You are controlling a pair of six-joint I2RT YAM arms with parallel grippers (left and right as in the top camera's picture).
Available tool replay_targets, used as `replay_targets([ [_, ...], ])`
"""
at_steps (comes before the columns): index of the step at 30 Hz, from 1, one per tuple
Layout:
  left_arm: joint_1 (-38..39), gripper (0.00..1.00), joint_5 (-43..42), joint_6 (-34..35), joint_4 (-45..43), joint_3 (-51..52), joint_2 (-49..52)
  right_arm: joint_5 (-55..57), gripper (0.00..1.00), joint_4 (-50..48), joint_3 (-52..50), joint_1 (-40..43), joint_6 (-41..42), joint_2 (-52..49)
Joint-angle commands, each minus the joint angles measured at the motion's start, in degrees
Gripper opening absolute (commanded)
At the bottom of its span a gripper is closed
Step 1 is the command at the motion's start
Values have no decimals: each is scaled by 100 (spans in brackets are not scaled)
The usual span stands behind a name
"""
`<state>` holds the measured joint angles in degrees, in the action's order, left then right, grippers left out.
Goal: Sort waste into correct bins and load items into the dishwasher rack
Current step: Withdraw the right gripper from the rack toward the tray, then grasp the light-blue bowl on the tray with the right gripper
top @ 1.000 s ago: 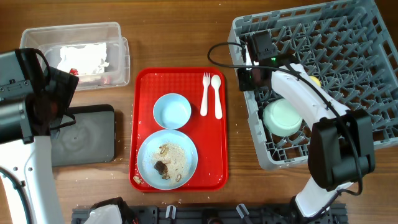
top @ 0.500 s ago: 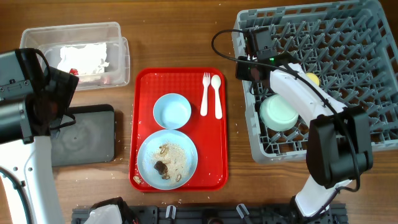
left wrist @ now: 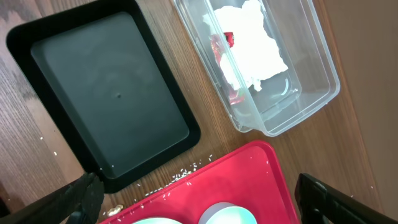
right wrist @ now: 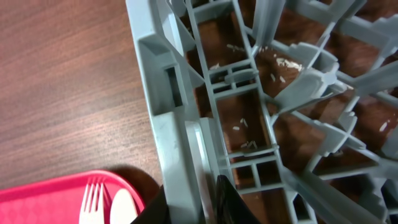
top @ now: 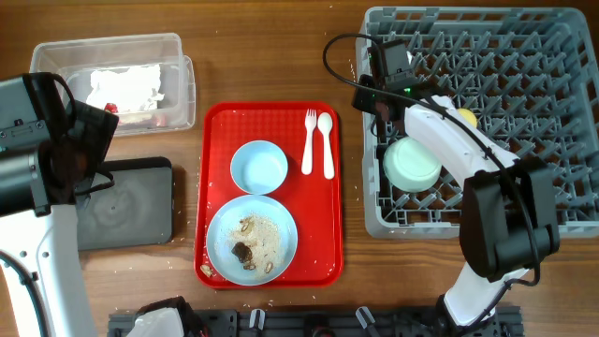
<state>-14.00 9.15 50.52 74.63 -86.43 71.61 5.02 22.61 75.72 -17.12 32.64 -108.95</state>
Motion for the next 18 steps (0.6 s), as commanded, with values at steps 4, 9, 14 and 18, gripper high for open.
replay_targets([
  [4,-26,100,76,96,0,-15,-37,-212,24,-140,44,4,933,52],
  [9,-26,100,76,94,0,-15,-37,-223,37,107,46,4,732,197],
  [14,-26,100,76,96,0,-15,-37,-549,50,553,46,4,273,863],
  [18,-26,100,76,96,0,-15,-37,-1471,55,560,46,4,-293,1499],
])
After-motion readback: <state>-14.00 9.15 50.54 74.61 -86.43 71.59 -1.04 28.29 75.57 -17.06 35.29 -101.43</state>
